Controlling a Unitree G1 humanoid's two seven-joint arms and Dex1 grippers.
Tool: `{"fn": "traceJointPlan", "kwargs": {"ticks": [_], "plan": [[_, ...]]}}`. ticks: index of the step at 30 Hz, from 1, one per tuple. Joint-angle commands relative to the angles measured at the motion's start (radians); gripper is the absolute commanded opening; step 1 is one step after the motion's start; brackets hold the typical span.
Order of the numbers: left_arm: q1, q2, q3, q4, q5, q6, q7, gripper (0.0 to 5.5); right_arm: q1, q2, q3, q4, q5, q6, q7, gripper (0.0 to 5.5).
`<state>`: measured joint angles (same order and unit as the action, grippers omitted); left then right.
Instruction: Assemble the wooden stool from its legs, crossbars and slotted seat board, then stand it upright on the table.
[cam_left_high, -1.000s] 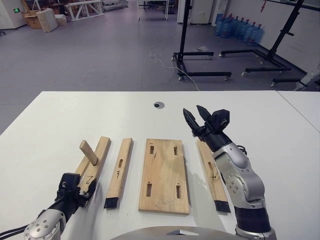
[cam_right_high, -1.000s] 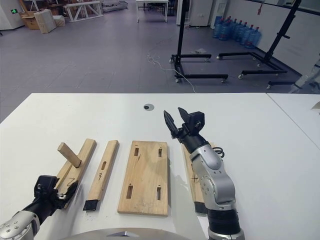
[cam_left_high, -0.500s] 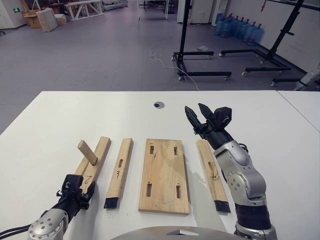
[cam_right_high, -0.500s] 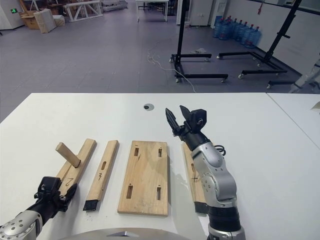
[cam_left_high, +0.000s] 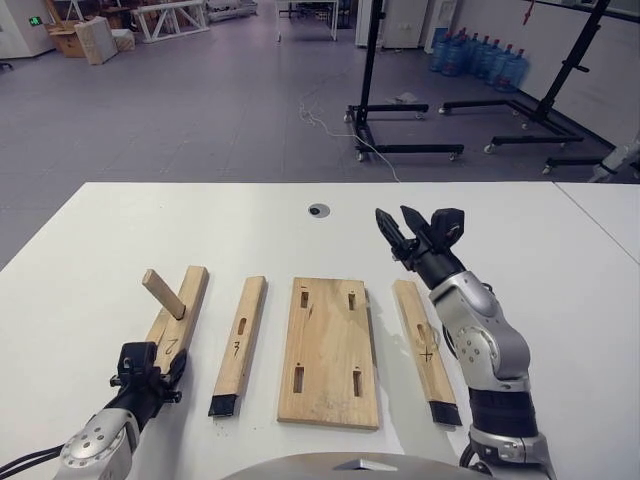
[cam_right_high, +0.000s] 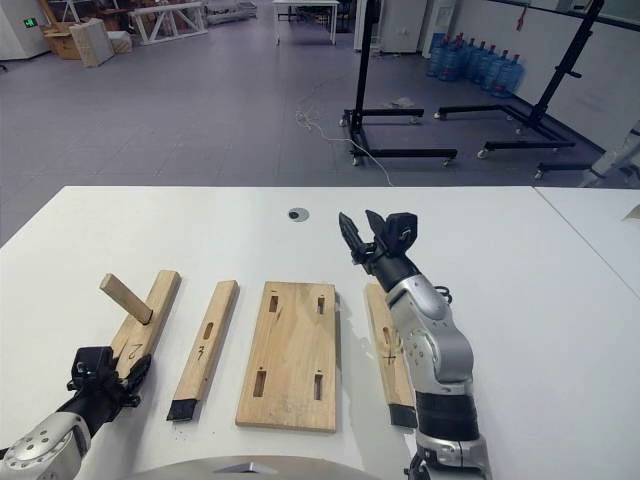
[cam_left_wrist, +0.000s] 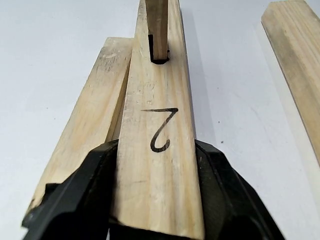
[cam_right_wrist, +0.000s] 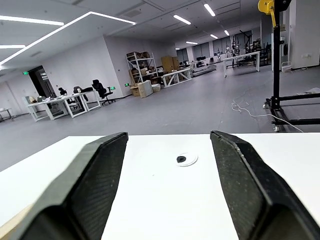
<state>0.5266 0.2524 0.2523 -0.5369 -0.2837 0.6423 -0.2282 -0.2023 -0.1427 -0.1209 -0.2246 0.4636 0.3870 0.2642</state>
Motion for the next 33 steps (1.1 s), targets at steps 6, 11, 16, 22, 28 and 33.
{"fn": "traceJointPlan", "kwargs": {"ticks": [6, 11, 16, 22, 28, 33], "plan": [[-0.340, -0.043, 0.087, 0.085, -0.214, -0.055, -0.042, 2.03, -0.277, -0.012, -0.095, 0.194, 0.165, 0.022, 0.129, 3.04], [-0.415, -0.027, 0.112, 0.069, -0.544, -0.010, -0.273, 2.03, -0.352, -0.008, -0.067, 0.200, 0.508, 0.301, 0.399, 3.22], [-0.427, 0.119, 0.140, 0.082, -0.785, 0.092, -0.483, 2.03, -0.420, -0.001, -0.075, 0.301, 0.651, 0.452, 0.485, 3.92], [-0.548, 0.212, 0.056, 0.137, -0.806, 0.117, -0.575, 2.03, -0.458, 0.027, -0.068, 0.357, 0.694, 0.511, 0.512, 3.92], [-0.545, 0.217, -0.015, 0.135, -0.788, 0.107, -0.621, 2.03, -0.507, 0.051, -0.075, 0.383, 0.704, 0.520, 0.536, 3.92], [-0.517, 0.233, -0.033, 0.111, -0.817, 0.120, -0.655, 2.03, -0.511, 0.070, -0.103, 0.341, 0.747, 0.514, 0.562, 3.60]]}}
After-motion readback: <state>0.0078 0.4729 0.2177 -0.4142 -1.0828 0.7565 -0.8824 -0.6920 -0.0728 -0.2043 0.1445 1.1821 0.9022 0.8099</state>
